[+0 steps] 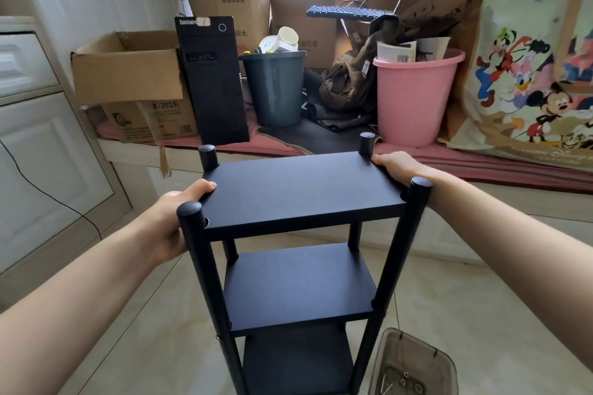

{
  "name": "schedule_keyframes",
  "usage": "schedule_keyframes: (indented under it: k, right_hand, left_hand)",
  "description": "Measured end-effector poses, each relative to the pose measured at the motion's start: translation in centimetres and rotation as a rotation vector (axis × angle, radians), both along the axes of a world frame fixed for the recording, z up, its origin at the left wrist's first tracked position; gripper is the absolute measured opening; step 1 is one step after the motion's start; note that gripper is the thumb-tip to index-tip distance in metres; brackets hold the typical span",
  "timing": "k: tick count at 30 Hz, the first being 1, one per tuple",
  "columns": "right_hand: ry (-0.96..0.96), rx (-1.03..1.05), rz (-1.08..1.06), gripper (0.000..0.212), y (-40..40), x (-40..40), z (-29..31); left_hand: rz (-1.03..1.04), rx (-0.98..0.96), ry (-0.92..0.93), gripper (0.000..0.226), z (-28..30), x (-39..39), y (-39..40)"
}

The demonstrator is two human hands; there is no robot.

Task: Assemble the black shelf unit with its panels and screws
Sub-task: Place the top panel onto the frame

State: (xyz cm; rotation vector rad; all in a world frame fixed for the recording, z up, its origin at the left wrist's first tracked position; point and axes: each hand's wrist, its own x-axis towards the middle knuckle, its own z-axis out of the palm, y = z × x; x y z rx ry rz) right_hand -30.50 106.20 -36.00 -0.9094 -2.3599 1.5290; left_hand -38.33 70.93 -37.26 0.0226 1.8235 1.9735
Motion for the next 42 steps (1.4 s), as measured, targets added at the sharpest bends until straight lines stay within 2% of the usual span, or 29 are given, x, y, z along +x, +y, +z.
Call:
schedule_keyframes:
  k: [4,12,17,20,23,25,27,30,32,34,36,42]
  right_hand:
    - [0.026,-0.037,-0.017,0.029,0.0,0.0,0.0]
    - [-0.070,-0.012,-0.009,0.031,-0.6,0.7,-0.9]
    - [-0.074,-0.081,-0.019,0.032,-0.8,1.2,-0.8]
    - [-0.066,-0.114,-0.012,0.033,-0.9,1.6,-0.9]
    - [-0.061,-0.105,-0.004,0.035,-1.0,1.8,-0.9]
    - [-0.061,-0.085,-0.013,0.037,-1.0,2.0,-0.9]
    - [-0.030,-0.116,-0.030,0.039,-0.9,2.7,-0.9]
    - [0.098,-0.346,-0.044,0.044,-0.6,4.7,-0.9]
    - [0.203,-0.427,-0.098,0.044,-0.7,6.3,-0.8]
    - [0.298,-0.410,-0.182,0.042,-1.4,7.9,-0.9]
    - [0.375,-0.382,-0.213,0.042,-2.6,9.2,-1.4]
    - [0.362,-0.425,-0.152,0.053,-6.2,10.8,-3.2]
  left_hand:
    - [-0.007,-0.008,0.003,0.027,0.0,-0.2,0.0]
    - [-0.033,-0.036,-0.083,0.025,-1.4,0.4,-0.1]
    - [-0.022,-0.025,-0.081,0.026,-1.6,0.5,0.0]
    - [-0.021,0.017,-0.087,0.032,-1.8,0.4,-0.1]
    - [-0.053,0.050,-0.101,0.053,-1.8,0.5,-0.2]
    - [-0.066,0.062,-0.117,0.058,-1.8,0.4,-0.2]
    - [-0.059,0.075,-0.131,0.053,-1.9,0.5,-0.2]
    - [-0.003,0.118,-0.151,0.044,-2.1,0.7,0.2]
    - [0.043,0.143,-0.154,0.034,-1.9,1.2,0.5]
    - [0.094,0.160,-0.147,0.025,-1.9,1.6,0.8]
    - [0.127,0.174,-0.133,0.026,-1.8,1.9,0.9]
    - [0.218,0.185,-0.124,0.026,-2.1,3.3,0.5]
